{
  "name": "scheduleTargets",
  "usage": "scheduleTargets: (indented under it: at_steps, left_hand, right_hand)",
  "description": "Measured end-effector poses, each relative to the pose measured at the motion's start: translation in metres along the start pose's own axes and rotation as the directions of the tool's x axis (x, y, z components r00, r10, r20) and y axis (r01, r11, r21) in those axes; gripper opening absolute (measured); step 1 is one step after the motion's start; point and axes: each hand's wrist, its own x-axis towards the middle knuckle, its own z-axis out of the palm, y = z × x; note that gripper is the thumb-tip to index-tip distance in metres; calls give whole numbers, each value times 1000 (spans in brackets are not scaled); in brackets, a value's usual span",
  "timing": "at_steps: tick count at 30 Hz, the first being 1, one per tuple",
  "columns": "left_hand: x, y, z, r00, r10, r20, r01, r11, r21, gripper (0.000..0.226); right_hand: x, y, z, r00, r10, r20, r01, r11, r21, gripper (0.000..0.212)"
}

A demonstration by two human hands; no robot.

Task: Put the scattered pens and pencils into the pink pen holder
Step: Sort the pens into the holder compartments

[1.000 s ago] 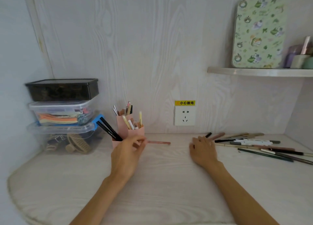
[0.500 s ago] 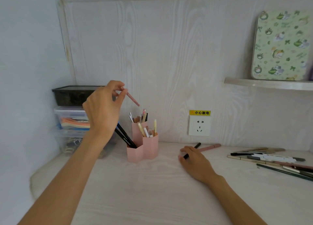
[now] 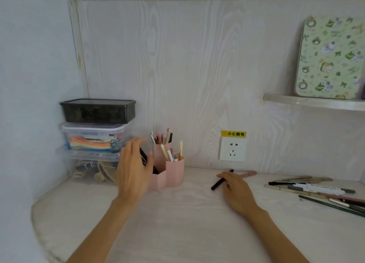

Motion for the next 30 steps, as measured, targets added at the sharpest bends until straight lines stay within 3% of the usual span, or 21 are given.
scheduleTargets:
  at_steps: [2, 5, 7, 12, 16, 20, 25, 26, 27, 29, 30]
  left_hand:
    - [-16, -7, 0, 996, -89, 21, 89, 996, 17, 44]
    - [-26, -11, 10, 908, -274, 315, 261, 962, 85, 67]
    - [-28, -10, 17, 844, -327, 425, 331, 941, 66, 63]
    - [-32, 1, 27, 845, -352, 403, 388, 922, -8, 43]
    - [-42, 12, 38, 872, -311, 379, 359, 931, -63, 47]
    - [-47, 8, 47, 905, -275, 323, 330, 935, -130, 46]
    - [-47, 0, 49, 922, -262, 285, 306, 944, -125, 51]
    - [-48, 0, 49, 925, -257, 279, 302, 944, -131, 51]
    - [-49, -2, 49, 928, -251, 275, 297, 945, -138, 51]
    - [-51, -2, 50, 931, -242, 274, 290, 945, -150, 52]
    - [-52, -2, 51, 929, -241, 281, 290, 945, -152, 53]
  right_hand:
    - [0, 2, -1, 999, 22, 34, -20, 999, -48, 39]
    - [-2, -1, 0, 999, -24, 42, 29, 993, -112, 33]
    - [-4, -2, -2, 998, -58, 3, 58, 993, -105, 26]
    - [-8, 0, -5, 994, -100, 43, 101, 995, -25, 20]
    - [-8, -2, -5, 983, -173, 67, 182, 964, -194, 22]
    - [4, -5, -17, 939, -293, 181, 344, 828, -442, 29]
    - [22, -19, -33, 816, -400, 418, 577, 511, -637, 25]
    - [25, -21, -35, 818, -410, 404, 573, 518, -635, 23]
    - [28, -27, -38, 851, -416, 322, 522, 597, -609, 23]
    - [31, -45, -46, 945, -317, -75, 276, 902, -331, 21]
    - [32, -56, -50, 936, -203, -289, 188, 979, -80, 19]
